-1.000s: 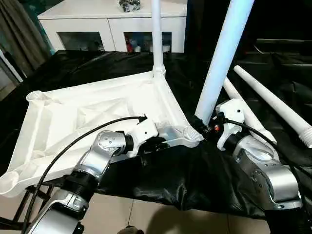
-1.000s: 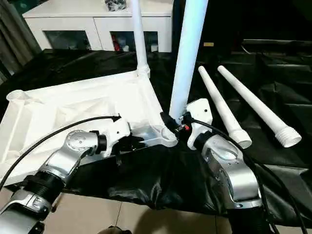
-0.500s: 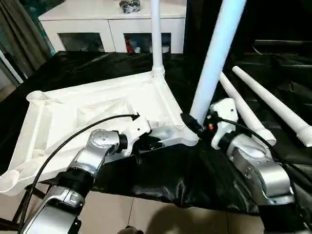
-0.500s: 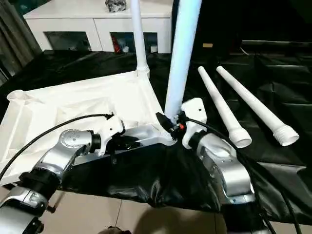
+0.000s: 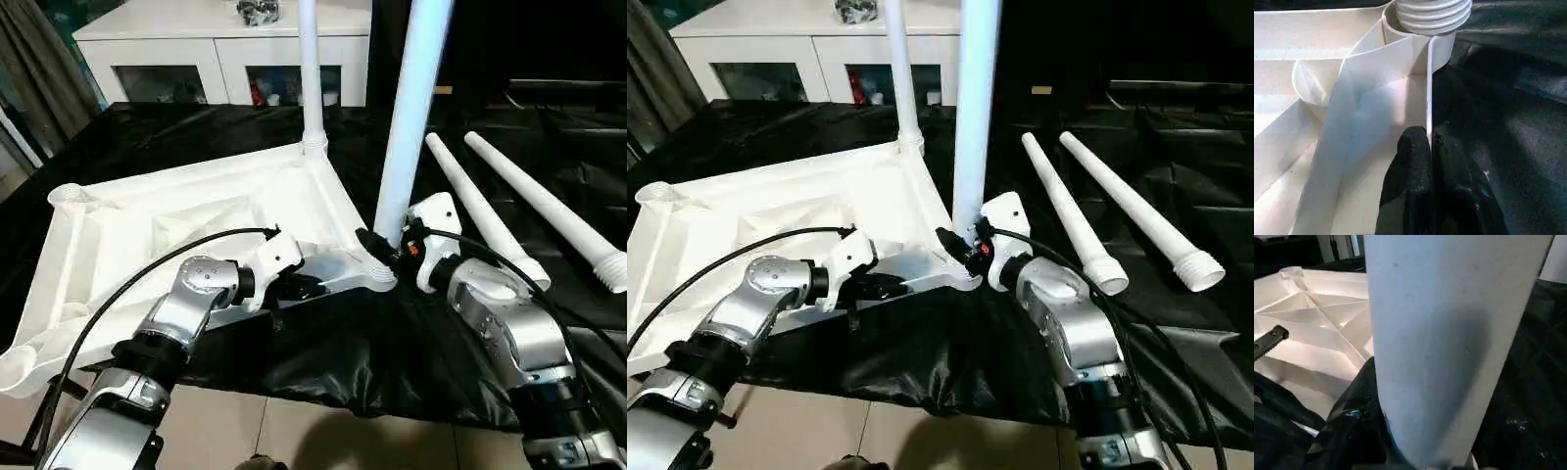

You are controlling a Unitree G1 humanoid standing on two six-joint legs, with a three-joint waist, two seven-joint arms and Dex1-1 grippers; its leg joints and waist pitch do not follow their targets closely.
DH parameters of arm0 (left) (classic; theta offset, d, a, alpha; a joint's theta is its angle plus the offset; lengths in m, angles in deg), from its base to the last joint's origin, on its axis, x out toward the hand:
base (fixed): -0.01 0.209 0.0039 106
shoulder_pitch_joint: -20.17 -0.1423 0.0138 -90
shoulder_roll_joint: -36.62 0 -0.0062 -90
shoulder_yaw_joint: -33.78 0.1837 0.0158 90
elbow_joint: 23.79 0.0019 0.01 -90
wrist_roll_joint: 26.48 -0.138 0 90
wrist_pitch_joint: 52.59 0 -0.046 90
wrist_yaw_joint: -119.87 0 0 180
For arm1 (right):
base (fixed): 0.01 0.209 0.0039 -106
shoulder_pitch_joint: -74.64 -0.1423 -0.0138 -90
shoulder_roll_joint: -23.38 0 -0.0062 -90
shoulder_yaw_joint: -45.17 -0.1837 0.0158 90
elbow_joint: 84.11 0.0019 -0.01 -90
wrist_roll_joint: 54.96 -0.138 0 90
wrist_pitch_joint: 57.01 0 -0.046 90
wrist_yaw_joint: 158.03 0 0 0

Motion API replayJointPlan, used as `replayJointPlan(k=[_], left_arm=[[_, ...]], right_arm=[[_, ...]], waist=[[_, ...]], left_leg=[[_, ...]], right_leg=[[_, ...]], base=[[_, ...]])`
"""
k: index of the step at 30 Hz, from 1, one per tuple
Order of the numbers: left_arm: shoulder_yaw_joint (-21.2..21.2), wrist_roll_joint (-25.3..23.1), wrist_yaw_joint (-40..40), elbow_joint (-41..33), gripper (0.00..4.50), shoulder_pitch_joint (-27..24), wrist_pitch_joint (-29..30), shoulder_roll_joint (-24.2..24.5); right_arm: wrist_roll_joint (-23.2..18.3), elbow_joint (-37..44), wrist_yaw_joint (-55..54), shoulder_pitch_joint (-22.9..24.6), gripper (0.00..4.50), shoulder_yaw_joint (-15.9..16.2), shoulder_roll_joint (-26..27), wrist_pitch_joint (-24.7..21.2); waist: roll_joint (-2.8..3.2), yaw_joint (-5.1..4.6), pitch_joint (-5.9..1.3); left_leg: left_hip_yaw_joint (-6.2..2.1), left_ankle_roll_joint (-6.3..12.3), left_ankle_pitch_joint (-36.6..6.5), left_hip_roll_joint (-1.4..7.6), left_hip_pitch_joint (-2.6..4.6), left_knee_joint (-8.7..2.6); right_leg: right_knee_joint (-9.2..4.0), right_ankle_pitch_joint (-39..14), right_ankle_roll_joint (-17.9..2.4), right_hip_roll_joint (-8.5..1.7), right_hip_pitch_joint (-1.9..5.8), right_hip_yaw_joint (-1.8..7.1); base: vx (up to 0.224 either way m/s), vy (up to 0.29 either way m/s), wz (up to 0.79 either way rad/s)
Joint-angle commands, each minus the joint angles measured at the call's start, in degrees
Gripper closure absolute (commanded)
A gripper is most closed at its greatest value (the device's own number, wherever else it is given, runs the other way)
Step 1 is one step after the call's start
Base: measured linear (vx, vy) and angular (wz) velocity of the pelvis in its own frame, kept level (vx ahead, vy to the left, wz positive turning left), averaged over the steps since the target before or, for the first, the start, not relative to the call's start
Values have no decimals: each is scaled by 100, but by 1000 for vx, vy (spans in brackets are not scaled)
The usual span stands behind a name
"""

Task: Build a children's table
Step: Insert table leg to table base

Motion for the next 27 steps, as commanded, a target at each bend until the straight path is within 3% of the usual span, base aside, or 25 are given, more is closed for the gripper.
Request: replayJointPlan(k=[1, 8, 16, 17, 19, 27], left_arm=[[-62, 99, 63, -137, 450, -109, 32, 24], [-85, 155, 99, -245, 450, -146, 45, 21], [-186, 166, -74, -229, 450, -107, 117, -9], [-189, 166, -74, -216, 450, -103, 124, -7], [-192, 168, -74, -216, 450, -105, 129, -7], [-253, 199, -143, -190, 450, -97, 179, -30]], right_arm=[[42, -275, 72, -17, 261, 109, 7, -111], [53, -557, 190, -125, 261, 94, -60, -170], [-16, -665, 348, -65, 261, 47, -130, -258], [-26, -675, 359, -45, 261, 27, -128, -250], [-63, -674, 380, -18, 261, -11, -113, -214], [-550, -713, 382, 368, 261, -623, 98, 229]], waist=[[-135, 50, -378], [-201, 48, -361], [-207, 69, -359], [-184, 72, -359], [-204, 79, -364], [-191, 125, -373]], left_leg=[[-111, 460, -658, 365, 101, -376], [-93, 435, -765, 379, 112, -393], [-94, 424, -771, 384, 121, -400], [-97, 408, -794, 384, 123, -401], [-93, 395, -818, 385, 122, -401], [-95, 434, -773, 392, 123, -408]], right_leg=[[-430, 326, -1535, -524, 227, 234], [-458, 3, -1510, -515, 209, 240], [-462, -22, -1497, -514, 200, 244], [-462, -21, -1495, -512, 195, 245], [-464, 12, -1501, -516, 203, 249], [-462, 101, -1502, -514, 197, 238]], base=[[0, 0, 0], [0, 0, 0], [0, 0, 0], [0, 0, 0], [0, 0, 0], [0, 0, 0]])
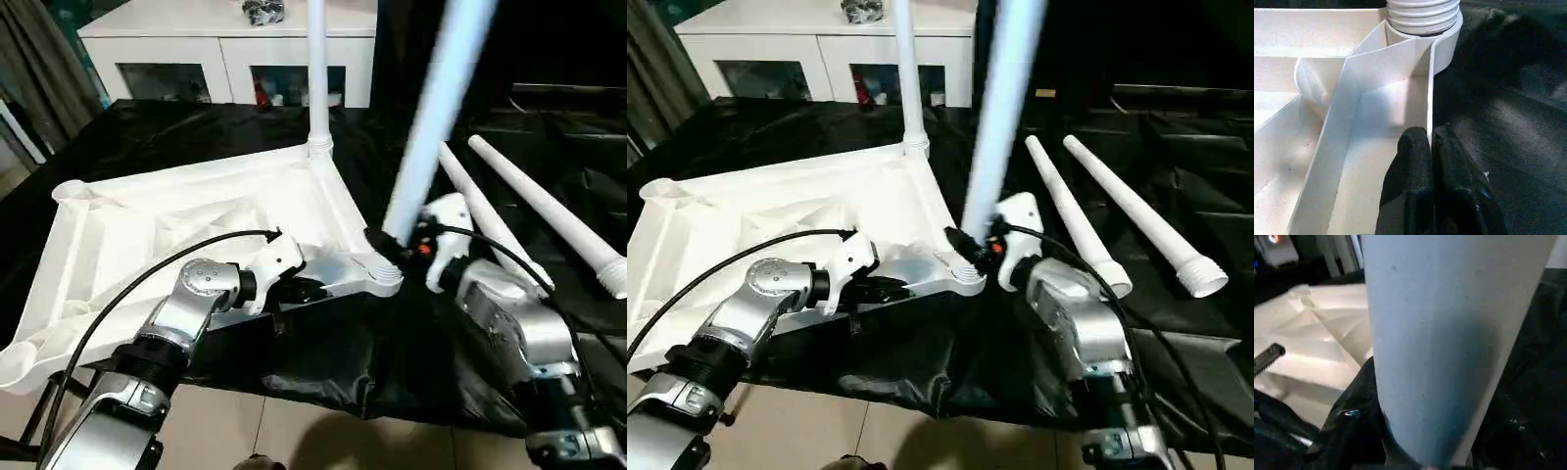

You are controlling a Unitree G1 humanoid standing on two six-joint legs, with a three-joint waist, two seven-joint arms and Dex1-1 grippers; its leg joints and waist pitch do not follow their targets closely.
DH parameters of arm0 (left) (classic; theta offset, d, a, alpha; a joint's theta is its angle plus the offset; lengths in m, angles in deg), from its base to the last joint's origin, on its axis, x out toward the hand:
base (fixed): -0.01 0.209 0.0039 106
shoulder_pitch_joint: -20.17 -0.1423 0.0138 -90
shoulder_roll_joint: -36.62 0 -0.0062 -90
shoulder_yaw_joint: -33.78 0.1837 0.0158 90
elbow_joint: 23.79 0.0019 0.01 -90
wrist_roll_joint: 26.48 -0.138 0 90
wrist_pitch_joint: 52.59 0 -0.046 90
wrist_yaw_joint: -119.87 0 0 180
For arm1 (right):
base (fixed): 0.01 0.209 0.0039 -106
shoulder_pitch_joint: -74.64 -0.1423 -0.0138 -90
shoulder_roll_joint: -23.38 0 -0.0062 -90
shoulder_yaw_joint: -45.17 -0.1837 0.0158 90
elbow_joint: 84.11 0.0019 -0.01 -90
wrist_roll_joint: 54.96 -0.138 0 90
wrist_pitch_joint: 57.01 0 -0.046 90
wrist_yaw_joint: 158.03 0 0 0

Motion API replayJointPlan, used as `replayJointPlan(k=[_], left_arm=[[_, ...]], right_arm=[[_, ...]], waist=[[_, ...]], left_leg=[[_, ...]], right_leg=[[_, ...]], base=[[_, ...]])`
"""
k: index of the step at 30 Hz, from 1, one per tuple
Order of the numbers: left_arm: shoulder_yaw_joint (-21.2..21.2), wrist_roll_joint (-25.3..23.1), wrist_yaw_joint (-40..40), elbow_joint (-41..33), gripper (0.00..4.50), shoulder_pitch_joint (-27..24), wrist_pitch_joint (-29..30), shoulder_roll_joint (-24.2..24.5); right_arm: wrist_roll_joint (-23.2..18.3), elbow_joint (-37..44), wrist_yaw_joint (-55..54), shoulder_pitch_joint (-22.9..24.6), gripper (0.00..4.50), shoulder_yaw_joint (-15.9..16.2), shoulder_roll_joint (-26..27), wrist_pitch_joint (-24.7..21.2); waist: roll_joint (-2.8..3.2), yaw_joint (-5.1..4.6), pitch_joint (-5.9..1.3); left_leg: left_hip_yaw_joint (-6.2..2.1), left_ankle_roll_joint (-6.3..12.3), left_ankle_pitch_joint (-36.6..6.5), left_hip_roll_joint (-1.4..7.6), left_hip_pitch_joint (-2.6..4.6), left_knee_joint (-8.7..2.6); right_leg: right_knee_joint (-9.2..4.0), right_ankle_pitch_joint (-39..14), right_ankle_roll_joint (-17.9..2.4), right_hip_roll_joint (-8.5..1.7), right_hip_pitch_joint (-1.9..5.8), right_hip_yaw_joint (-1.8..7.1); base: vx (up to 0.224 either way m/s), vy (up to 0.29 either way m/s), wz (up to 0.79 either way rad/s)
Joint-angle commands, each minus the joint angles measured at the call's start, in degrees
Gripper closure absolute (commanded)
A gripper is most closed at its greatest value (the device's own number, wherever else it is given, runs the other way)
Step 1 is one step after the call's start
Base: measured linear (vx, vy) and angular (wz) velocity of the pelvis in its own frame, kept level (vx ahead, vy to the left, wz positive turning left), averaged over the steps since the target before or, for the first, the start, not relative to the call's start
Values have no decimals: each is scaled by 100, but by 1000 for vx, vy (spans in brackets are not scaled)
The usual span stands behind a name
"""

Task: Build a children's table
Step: Insert table leg to table base

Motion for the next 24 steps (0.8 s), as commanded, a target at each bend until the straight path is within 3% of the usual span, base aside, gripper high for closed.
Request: replayJointPlan(k=[1, 3, 6, 7, 8, 11, 15, 24], left_arm=[[-255, 176, -158, -16, 450, -19, 11, 29], [-272, 175, -194, 13, 450, -9, 13, 19], [-284, 168, -225, 69, 450, 15, 1, 5], [-284, 164, -230, 85, 450, 22, -5, 2], [-284, 164, -230, 85, 450, 22, -5, 2], [-277, 149, -230, 101, 450, 36, -12, 0], [-251, 117, -203, 109, 450, 56, -27, 14], [-136, 48, -81, -69, 450, -61, -28, 95]], right_arm=[[-22, -237, 11, 228, 261, -57, 17, -58], [-167, -211, 46, 478, 261, -277, 112, 210], [-213, -217, 109, 672, 261, -347, 162, 442], [-130, -244, 111, 741, 261, -295, 139, 571], [-130, -244, 111, 741, 261, -295, 139, 571], [304, -276, 29, 894, 261, 47, -27, 920], [738, -157, -2, 897, 261, 449, -103, 989], [902, -632, 316, 137, 261, 894, -117, 713]], waist=[[-123, 34, -350], [-105, 43, -348], [-119, 52, -345], [-88, 54, -344], [-109, 40, -333], [-91, 41, -330], [-90, 36, -335], [-122, -52, -311]], left_leg=[[-103, 442, -779, 390, 124, -392], [-98, 450, -826, 393, 121, -391], [-105, 460, -863, 396, 117, -408], [-108, 450, -889, 396, 116, -408], [-107, 423, -954, 395, 113, -420], [-106, 372, -1025, 398, 122, -431], [-109, 359, -1030, 388, 122, -435], [-124, 248, -1332, 394, 124, -470]], right_leg=[[-454, 109, -1499, -517, 198, 239], [-467, 77, -1496, -532, 190, 245], [-470, 45, -1475, -524, 198, 237], [-473, 1, -1470, -529, 192, 236], [-488, -99, -1453, -521, 190, 236], [-500, -202, -1440, -518, 184, 239], [-498, -163, -1394, -513, 187, 240], [-511, -447, -1462, -517, 182, 242]], base=[[0, 0, 0], [0, 0, 0], [0, 0, 0], [0, 0, 0], [0, 0, 0], [0, 0, 0], [0, 0, 0], [0, 0, 0]])
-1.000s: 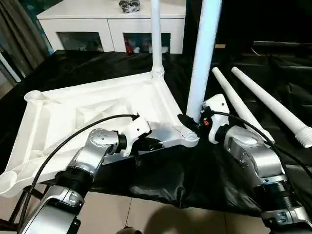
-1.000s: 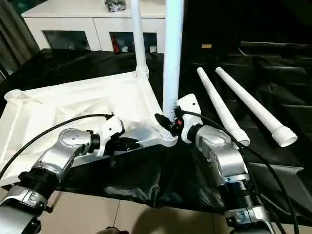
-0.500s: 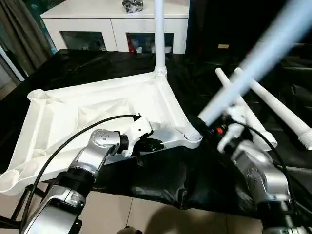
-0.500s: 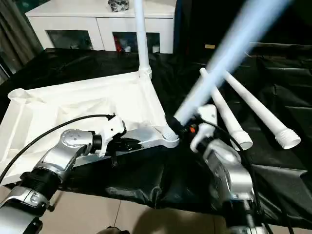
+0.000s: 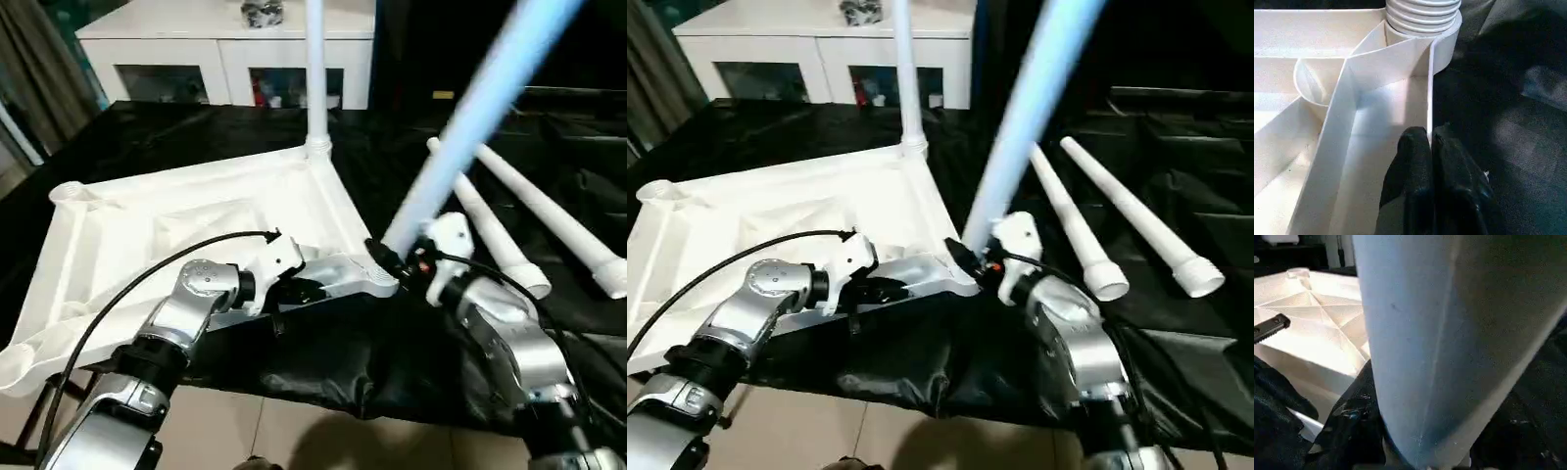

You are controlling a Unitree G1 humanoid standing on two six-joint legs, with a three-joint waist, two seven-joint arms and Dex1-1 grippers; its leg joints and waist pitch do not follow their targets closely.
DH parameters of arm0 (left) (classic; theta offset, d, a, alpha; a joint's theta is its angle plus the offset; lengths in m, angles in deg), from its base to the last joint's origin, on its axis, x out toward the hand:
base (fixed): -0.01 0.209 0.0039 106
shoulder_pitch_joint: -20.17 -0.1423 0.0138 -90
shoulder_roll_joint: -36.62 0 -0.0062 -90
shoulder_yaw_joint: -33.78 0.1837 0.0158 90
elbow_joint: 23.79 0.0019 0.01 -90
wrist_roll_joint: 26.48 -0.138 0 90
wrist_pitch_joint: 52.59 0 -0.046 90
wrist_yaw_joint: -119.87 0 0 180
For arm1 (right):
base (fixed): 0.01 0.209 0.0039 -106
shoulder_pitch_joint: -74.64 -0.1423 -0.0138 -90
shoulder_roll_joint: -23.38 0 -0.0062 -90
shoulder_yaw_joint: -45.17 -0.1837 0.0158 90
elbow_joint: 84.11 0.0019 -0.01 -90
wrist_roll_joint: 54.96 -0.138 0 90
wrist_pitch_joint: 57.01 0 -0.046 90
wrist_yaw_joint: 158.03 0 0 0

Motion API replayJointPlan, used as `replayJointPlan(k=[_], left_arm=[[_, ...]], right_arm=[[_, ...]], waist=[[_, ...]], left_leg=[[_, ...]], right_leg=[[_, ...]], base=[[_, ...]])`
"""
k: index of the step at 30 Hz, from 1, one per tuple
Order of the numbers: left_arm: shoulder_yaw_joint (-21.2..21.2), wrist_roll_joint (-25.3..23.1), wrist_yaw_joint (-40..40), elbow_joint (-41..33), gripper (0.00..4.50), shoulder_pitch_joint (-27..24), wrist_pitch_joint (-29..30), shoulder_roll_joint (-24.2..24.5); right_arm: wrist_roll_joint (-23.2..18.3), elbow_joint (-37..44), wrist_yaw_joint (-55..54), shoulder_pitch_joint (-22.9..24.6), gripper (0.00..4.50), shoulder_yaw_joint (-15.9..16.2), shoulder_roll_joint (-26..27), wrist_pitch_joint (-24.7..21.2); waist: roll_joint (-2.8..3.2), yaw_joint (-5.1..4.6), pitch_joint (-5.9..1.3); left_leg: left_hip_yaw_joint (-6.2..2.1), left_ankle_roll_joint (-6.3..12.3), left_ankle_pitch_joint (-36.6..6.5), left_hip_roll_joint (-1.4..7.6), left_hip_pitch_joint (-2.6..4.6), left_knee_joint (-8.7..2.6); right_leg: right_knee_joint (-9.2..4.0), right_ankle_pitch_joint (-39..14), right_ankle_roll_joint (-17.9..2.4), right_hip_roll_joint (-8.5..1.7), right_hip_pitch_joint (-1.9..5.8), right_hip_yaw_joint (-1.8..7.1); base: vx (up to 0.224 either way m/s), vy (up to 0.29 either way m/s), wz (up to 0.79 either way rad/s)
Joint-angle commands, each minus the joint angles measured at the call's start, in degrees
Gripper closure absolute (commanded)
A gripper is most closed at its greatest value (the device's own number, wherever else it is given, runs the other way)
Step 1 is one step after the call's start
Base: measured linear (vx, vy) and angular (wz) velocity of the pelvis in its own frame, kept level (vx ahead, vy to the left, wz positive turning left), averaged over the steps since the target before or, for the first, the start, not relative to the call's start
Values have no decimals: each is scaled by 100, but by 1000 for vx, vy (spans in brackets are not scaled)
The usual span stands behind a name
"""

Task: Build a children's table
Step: Insert table leg to table base

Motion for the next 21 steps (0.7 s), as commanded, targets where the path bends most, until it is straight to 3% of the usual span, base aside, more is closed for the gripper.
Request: replayJointPlan(k=[1, 2, 3, 4, 10, 12, 17, 18, 21], left_arm=[[-106, 41, -28, -115, 450, -49, -29, 32], [-95, 35, -7, -133, 450, -57, -29, 50], [-83, 28, 13, -153, 450, -67, -33, 70], [-74, 30, 28, -169, 450, -75, -31, 87], [-12, 36, 187, -309, 450, -95, -4, 214], [17, 61, 319, -408, 450, -91, 2, 283], [104, 65, 581, -562, 450, -93, -13, 414], [125, 70, 655, -623, 450, -90, 7, 458], [127, 158, 893, -773, 450, -47, 72, 568]], right_arm=[[204, -526, 208, -68, 261, 350, 9, -362], [241, -596, 268, -143, 261, 380, -2, -374], [257, -672, 362, -220, 261, 411, -16, -407], [238, -741, 468, -286, 261, 448, -33, -470], [320, -1196, 1182, -611, 262, 761, -212, -451], [324, -1329, 1523, -669, 262, 849, -292, -375], [341, -1309, 1953, -645, 262, 986, -441, -288], [327, -1289, 2099, -631, 262, 1028, -491, -280], [282, -1258, 2468, -604, 262, 1125, -609, -223]], waist=[[-90, 26, -280], [-123, 13, -275], [-105, 12, -278], [-147, 2, -273], [-159, 20, -279], [-185, 30, -243], [-179, 35, -231], [-199, 33, -185], [-196, 36, -134]], left_leg=[[-135, 243, -1357, 381, 104, -465], [-130, 238, -1369, 382, 100, -467], [-133, 222, -1411, 385, 111, -466], [-127, 229, -1415, 383, 105, -469], [-98, 256, -1254, 390, 115, -452], [-83, 262, -1277, 400, 122, -466], [-72, 308, -1223, 422, 146, -480], [-72, 351, -1196, 421, 135, -499], [-65, 388, -1173, 432, 150, -515]], right_leg=[[-506, -476, -1462, -511, 170, 241], [-517, -493, -1470, -511, 178, 244], [-510, -534, -1479, -518, 175, 247], [-521, -554, -1475, -513, 179, 247], [-513, -431, -1502, -520, 187, 257], [-529, -460, -1500, -515, 170, 260], [-510, -263, -1545, -497, 163, 256], [-509, -126, -1569, -484, 158, 252], [-513, 65, -1634, -482, 140, 251]], base=[[0, 0, 0], [0, 0, 0], [0, 0, 0], [0, 0, 0], [0, 0, 0], [0, 0, 0], [0, 0, 0], [0, 0, 0], [0, 0, 0]])
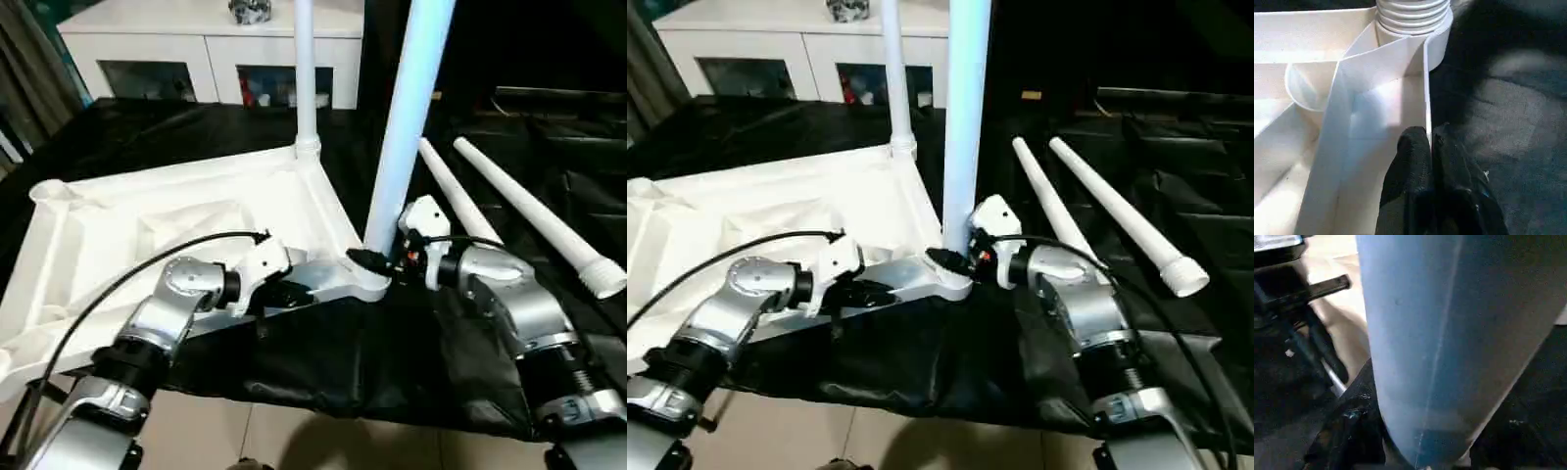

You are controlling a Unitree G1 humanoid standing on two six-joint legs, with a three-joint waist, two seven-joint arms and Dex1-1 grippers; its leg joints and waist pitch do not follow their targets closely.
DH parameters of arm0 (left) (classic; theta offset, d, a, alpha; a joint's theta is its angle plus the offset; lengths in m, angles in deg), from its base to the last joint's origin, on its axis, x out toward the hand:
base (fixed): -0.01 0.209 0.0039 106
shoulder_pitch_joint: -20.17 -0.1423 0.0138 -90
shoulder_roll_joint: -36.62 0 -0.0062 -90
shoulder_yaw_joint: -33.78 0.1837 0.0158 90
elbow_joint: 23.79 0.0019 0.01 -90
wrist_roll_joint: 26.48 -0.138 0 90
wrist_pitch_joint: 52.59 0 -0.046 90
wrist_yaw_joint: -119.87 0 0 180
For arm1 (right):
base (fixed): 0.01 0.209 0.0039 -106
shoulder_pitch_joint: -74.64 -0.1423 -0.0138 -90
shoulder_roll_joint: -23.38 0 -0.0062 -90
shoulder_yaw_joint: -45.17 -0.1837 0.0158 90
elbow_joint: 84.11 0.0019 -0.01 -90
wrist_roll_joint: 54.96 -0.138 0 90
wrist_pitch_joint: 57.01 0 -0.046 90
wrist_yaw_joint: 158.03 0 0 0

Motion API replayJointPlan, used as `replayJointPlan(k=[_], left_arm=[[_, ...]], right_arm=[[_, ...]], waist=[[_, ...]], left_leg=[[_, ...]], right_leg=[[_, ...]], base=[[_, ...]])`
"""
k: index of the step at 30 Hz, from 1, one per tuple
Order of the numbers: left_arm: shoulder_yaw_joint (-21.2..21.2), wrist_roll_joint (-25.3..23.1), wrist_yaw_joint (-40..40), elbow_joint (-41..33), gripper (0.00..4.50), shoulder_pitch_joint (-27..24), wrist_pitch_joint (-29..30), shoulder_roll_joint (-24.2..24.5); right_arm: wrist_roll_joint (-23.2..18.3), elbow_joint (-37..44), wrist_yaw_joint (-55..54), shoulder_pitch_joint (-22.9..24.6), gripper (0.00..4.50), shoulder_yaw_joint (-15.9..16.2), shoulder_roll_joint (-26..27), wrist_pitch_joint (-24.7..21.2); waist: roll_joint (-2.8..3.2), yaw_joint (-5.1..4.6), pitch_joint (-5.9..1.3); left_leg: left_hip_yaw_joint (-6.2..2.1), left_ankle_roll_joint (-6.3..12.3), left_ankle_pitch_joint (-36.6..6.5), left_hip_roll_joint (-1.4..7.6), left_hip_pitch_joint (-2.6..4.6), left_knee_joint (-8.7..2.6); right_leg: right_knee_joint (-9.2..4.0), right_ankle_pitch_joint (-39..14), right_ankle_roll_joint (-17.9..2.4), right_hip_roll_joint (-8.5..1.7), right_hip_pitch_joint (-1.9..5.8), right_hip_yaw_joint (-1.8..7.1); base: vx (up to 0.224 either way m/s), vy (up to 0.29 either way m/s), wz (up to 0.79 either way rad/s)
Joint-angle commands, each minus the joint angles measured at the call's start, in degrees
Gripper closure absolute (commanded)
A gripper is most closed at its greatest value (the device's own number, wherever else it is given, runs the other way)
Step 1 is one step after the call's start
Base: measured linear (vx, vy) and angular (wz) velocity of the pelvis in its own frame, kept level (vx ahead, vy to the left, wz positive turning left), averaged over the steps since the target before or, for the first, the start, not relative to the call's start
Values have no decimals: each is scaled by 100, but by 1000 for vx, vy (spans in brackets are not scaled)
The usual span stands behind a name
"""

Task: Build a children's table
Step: Insert table leg to table base

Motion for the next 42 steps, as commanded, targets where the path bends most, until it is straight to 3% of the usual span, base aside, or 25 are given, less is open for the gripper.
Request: replayJointPlan(k=[1, 4, 6, 9, 14, 16, 18, 22, 25, 28, 30, 31, 32, 33, 37, 38, 40, 42], left_arm=[[27, 148, 287, -295, 450, 71, 21, 103], [34, 183, 428, -350, 450, 112, 32, 172], [38, 241, 637, -420, 450, 142, 40, 251], [94, 284, 928, -464, 450, 167, 46, 362], [45, 291, 838, -453, 450, 205, 77, 350], [11, 334, 778, -488, 450, 191, 153, 326], [-3, 339, 729, -562, 450, 129, 190, 308], [-20, 390, 721, -707, 450, 30, 259, 302], [-11, 408, 743, -771, 450, -10, 296, 306], [-5, 398, 708, -792, 450, -20, 305, 301], [-32, 410, 642, -805, 450, -15, 352, 280], [-75, 406, 485, -817, 450, 12, 448, 220], [-150, 343, 144, -785, 450, 81, 546, 105], [-196, 294, -102, -775, 450, 123, 616, 20], [-350, 118, -947, -875, 450, 229, 1028, -303], [-370, 74, -1126, -947, 450, 237, 1139, -380], [-390, 3, -1388, -1092, 450, 224, 1304, -499], [-361, -144, -2048, -1504, 450, 161, 1792, -985]], right_arm=[[235, -351, 423, 357, 262, 682, -18, -173], [262, -397, 670, 361, 262, 760, -102, -68], [296, -456, 909, 343, 262, 790, -154, 36], [283, -462, 1201, 340, 262, 816, -218, 132], [243, -498, 1199, 327, 262, 765, -180, 173], [273, -569, 1043, 303, 262, 717, -118, 221], [347, -702, 866, 275, 262, 629, -25, 304], [368, -738, 873, 281, 262, 583, 28, 317], [357, -737, 912, 292, 262, 581, 35, 321], [356, -792, 863, 285, 262, 576, 42, 343], [374, -872, 701, 250, 262, 529, 82, 336], [443, -1039, 380, 172, 262, 449, 145, 355], [534, -1329, -139, 33, 262, 315, 256, 399], [595, -1522, -488, -55, 262, 222, 325, 435], [577, -1998, -1464, -332, 262, -147, 558, 378], [548, -2103, -1697, -406, 262, -246, 620, 342], [493, -2245, -2029, -508, 262, -394, 707, 259], [421, -2653, -2646, -808, 262, -565, 951, 124]], waist=[[-8, 52, -206], [-14, 65, -176], [25, 70, -127], [3, 76, -104], [7, 85, -93], [36, 89, -124], [11, 70, -78], [-3, 50, -67], [-7, 45, -72], [-6, 48, -82], [-8, 50, -79], [-50, 42, -81], [-25, 38, -62], [-39, 9, -58], [-58, 7, -43], [-57, 15, -49], [-74, 28, -57], [-67, 23, -96]], left_leg=[[-132, 401, -1155, 390, 106, -424], [-127, 449, -1116, 386, 104, -433], [-132, 447, -1199, 399, 112, -458], [-126, 432, -1262, 405, 119, -476], [-128, 478, -1078, 425, 131, -495], [-128, 467, -1083, 425, 142, -489], [-123, 306, -1497, 429, 149, -539], [-132, 112, -1773, 439, 155, -585], [-130, 103, -1691, 442, 156, -590], [-112, 206, -1450, 432, 145, -570], [-108, 207, -1485, 431, 147, -571], [-106, 204, -1512, 434, 146, -579], [-111, 146, -1640, 431, 156, -588], [-125, 28, -1758, 433, 147, -603], [-140, -153, -1988, 431, 168, -633], [-136, -185, -2017, 446, 193, -632], [-126, -136, -1842, 437, 169, -626], [-107, -22, -1356, 435, 134, -586]], right_leg=[[-442, 141, -1647, -504, 141, 251], [-443, 277, -1693, -508, 144, 243], [-459, 216, -1699, -513, 130, 245], [-467, 116, -1726, -510, 139, 245], [-455, 378, -1770, -512, 146, 234], [-447, 402, -1790, -518, 159, 232], [-519, -218, -1773, -533, 138, 248], [-565, -852, -1642, -546, 127, 274], [-561, -668, -1620, -526, 116, 277], [-535, -225, -1680, -518, 128, 266], [-542, -303, -1700, -531, 123, 269], [-549, -379, -1691, -527, 124, 266], [-566, -638, -1694, -544, 101, 274], [-566, -973, -1685, -568, 103, 274], [-640, -1663, -1398, -569, 61, 288], [-648, -1603, -1387, -564, 37, 300], [-626, -1316, -1394, -551, 48, 301], [-567, -522, -1548, -536, 89, 284]], base=[[0, 0, 0], [0, 0, 0], [0, 0, 0], [0, 0, 0], [0, 0, 0], [0, 0, 0], [0, 0, 0], [0, 0, 0], [0, 0, 0], [0, 0, 0], [0, 0, 0], [0, 0, 0], [0, 0, 0], [0, 0, 0], [0, 0, 0], [0, 0, 0], [0, 0, 0], [0, 0, 0]])
